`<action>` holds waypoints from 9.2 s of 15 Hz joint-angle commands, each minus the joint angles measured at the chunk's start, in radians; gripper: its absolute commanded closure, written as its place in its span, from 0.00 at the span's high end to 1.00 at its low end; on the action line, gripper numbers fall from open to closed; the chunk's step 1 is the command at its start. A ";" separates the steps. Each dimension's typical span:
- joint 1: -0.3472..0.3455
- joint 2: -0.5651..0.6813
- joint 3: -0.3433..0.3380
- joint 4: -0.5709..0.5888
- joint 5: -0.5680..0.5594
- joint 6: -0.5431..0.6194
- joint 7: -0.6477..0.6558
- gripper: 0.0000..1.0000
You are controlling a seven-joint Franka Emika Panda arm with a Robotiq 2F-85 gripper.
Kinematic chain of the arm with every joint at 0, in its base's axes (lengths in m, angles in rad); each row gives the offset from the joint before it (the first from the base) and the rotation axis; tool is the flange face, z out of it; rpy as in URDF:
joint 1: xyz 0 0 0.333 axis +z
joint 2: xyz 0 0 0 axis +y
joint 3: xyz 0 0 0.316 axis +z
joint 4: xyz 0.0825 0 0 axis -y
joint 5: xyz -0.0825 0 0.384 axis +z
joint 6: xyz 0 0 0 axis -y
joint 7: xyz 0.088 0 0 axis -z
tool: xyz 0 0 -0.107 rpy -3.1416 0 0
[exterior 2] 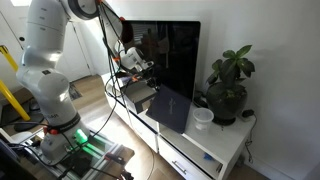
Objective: Remove the shoe box lid and put it to the tight side of the shoe box, remove the sunglasses from the shoe box and put them on the shoe box lid
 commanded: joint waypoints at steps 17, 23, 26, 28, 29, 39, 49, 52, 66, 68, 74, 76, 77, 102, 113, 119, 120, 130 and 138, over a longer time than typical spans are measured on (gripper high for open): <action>0.053 0.190 -0.038 0.230 0.162 -0.015 -0.202 0.42; 0.071 0.150 -0.048 0.230 0.173 -0.013 -0.204 0.82; 0.081 0.103 -0.045 0.210 0.187 -0.032 -0.207 0.99; 0.081 0.053 -0.025 0.183 0.246 -0.054 -0.209 1.00; 0.084 0.028 -0.017 0.170 0.288 -0.071 -0.213 1.00; 0.097 -0.098 0.071 0.061 0.855 -0.305 -0.389 1.00; 0.031 0.063 0.082 0.036 1.082 -0.151 -0.713 1.00; 0.007 0.114 0.096 0.074 1.101 -0.117 -0.786 1.00; -0.020 0.293 0.146 0.271 1.075 -0.155 -1.005 0.93; -0.029 0.304 0.153 0.289 1.081 -0.162 -1.038 0.90; -0.022 0.350 0.159 0.344 1.088 -0.236 -1.033 0.95; -0.015 0.364 0.165 0.358 1.084 -0.250 -1.033 0.93; -0.013 0.373 0.167 0.367 1.084 -0.255 -1.033 0.91; -0.001 0.447 0.141 0.466 1.054 -0.250 -1.010 0.04; -0.008 0.403 0.133 0.517 1.058 -0.229 -1.017 0.04; -0.012 0.311 0.146 0.502 1.075 -0.226 -1.017 0.04; -0.013 0.290 0.150 0.496 1.081 -0.229 -1.016 0.04; 0.088 -0.035 0.109 0.281 0.920 -0.176 -0.975 0.04; 0.090 -0.216 0.025 0.004 0.570 0.097 -0.924 0.04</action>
